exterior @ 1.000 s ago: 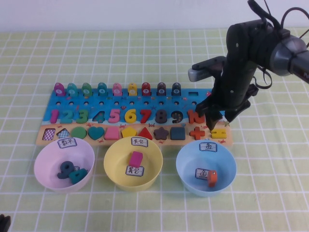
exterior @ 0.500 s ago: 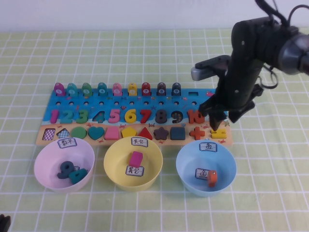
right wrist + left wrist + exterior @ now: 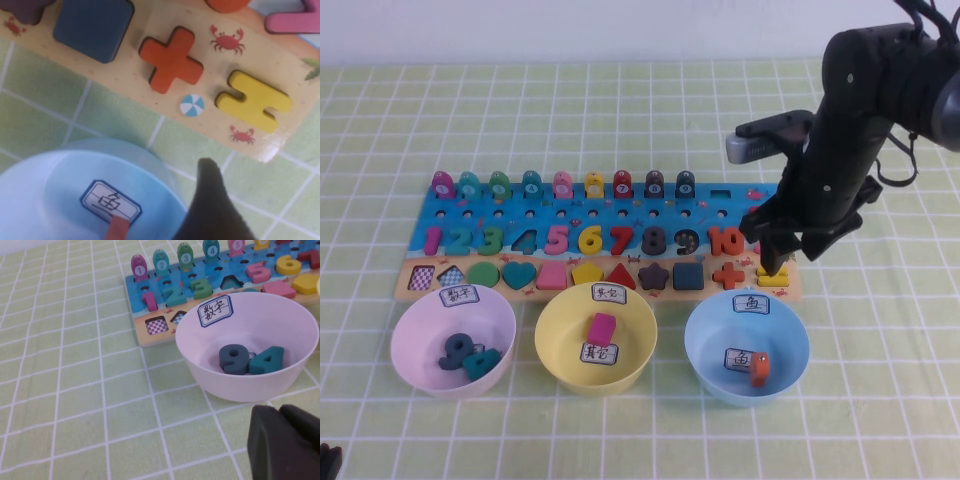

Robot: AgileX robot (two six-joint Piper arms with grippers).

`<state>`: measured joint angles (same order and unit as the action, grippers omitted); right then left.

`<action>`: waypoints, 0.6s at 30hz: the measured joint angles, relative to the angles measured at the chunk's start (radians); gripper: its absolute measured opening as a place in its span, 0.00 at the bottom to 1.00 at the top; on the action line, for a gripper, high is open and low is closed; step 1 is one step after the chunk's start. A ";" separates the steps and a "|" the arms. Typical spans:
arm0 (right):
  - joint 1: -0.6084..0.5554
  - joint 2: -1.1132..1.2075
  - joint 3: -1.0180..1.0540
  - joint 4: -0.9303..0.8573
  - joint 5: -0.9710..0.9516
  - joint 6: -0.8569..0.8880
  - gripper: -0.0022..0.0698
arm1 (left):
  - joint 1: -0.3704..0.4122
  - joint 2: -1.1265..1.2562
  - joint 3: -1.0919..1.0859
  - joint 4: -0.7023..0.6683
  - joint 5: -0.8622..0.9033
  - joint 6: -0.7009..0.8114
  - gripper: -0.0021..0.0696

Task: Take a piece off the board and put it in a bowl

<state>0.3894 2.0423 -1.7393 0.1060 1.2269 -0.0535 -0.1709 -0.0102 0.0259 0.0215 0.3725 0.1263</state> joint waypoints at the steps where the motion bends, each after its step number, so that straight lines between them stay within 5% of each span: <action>1: 0.000 0.003 0.000 0.002 0.000 0.000 0.59 | 0.000 0.000 0.000 0.000 0.000 0.000 0.02; 18: 0.000 0.044 0.000 -0.022 0.000 0.139 0.51 | 0.000 0.000 0.000 0.000 0.000 0.000 0.02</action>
<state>0.3894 2.0868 -1.7393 0.0840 1.2269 0.0857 -0.1709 -0.0102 0.0259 0.0215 0.3725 0.1263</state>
